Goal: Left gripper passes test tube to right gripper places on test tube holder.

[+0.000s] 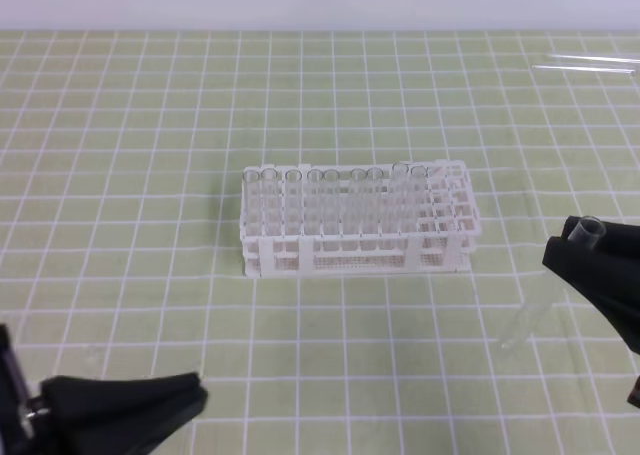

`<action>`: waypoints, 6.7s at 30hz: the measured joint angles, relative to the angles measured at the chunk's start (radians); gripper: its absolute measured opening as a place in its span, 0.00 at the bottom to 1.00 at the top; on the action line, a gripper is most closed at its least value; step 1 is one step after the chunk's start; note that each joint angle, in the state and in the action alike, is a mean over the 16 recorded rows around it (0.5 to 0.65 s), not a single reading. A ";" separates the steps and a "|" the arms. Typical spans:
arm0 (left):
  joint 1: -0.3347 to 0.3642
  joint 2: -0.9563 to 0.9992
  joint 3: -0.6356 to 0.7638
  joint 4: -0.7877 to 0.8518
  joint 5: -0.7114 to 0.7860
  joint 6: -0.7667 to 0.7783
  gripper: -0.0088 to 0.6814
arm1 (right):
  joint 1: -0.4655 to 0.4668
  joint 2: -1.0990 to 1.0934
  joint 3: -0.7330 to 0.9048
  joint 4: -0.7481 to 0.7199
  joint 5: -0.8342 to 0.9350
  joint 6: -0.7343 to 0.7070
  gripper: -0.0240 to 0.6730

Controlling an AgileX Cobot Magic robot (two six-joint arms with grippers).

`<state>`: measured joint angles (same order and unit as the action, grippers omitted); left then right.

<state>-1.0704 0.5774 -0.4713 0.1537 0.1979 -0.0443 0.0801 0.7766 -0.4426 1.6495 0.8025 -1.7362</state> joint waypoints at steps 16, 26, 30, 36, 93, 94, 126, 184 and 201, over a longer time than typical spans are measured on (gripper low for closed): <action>0.000 -0.128 0.119 0.111 0.128 -0.158 0.01 | 0.000 0.014 0.000 0.005 -0.014 -0.001 0.18; 0.000 -0.126 0.130 0.112 0.129 -0.183 0.01 | 0.000 0.016 0.000 0.031 -0.042 -0.015 0.18; 0.000 -0.126 0.130 0.114 0.128 -0.183 0.01 | 0.000 0.026 0.000 0.051 -0.066 -0.061 0.18; 0.000 -0.125 0.130 0.116 0.128 -0.181 0.01 | 0.000 0.077 -0.012 0.080 -0.099 -0.151 0.18; 0.000 -0.126 0.130 0.115 0.127 -0.170 0.01 | 0.103 0.591 -0.445 0.089 -0.185 -0.368 0.18; 0.000 -0.127 0.130 0.115 0.127 -0.170 0.01 | 0.102 0.589 -0.452 0.084 -0.191 -0.358 0.18; -0.001 -0.130 0.129 0.113 0.132 -0.170 0.01 | 0.366 0.554 -0.522 -0.767 -0.966 1.025 0.18; -0.001 -0.130 0.129 0.112 0.154 -0.170 0.01 | 0.440 0.746 -0.335 -1.626 -1.298 1.701 0.18; 0.000 -0.128 0.130 0.114 0.151 -0.170 0.01 | 0.443 0.776 -0.335 -1.629 -1.296 1.708 0.18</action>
<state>-1.0707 0.4498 -0.3417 0.2681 0.3486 -0.2140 0.5228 1.5524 -0.7777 0.0204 -0.4933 -0.0278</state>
